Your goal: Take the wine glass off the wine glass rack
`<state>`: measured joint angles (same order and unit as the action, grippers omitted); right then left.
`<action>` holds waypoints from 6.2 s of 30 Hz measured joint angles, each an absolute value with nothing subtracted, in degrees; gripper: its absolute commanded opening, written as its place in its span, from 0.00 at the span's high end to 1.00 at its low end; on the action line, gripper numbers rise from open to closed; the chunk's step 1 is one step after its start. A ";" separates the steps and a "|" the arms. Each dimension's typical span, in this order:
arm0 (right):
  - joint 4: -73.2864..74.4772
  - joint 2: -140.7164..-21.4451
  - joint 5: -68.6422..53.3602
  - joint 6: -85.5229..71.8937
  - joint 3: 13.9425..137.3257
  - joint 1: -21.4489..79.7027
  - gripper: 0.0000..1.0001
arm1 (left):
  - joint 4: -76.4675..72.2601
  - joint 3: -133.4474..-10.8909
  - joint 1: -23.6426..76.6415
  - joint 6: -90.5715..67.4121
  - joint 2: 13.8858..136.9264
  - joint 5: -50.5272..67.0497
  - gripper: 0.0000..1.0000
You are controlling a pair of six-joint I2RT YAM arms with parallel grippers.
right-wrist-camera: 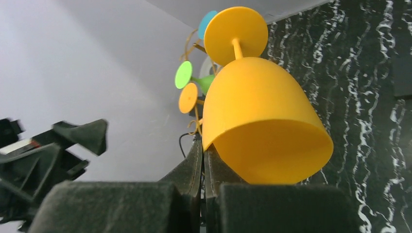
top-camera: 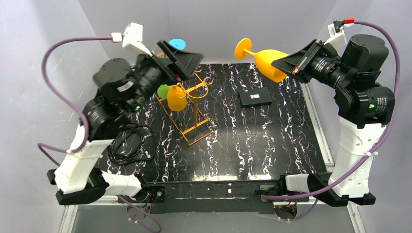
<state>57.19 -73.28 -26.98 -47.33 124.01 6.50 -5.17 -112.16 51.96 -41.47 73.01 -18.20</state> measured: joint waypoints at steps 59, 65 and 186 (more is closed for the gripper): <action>89.34 -108.51 3.49 -26.59 119.13 15.40 0.99 | 53.89 -112.16 51.96 -9.02 51.92 -26.22 0.09; 89.06 -112.97 2.96 -26.55 121.05 14.06 0.99 | 52.38 -106.13 51.96 -7.68 51.94 -26.59 0.04; 26.85 -109.47 -47.72 -68.99 125.99 14.63 0.29 | 37.67 -124.97 36.42 -34.46 71.42 -13.98 0.05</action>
<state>26.85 -109.47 -47.72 -68.99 125.99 14.63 37.67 -124.97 36.42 -34.46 71.42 -13.98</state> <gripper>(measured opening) 0.718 0.938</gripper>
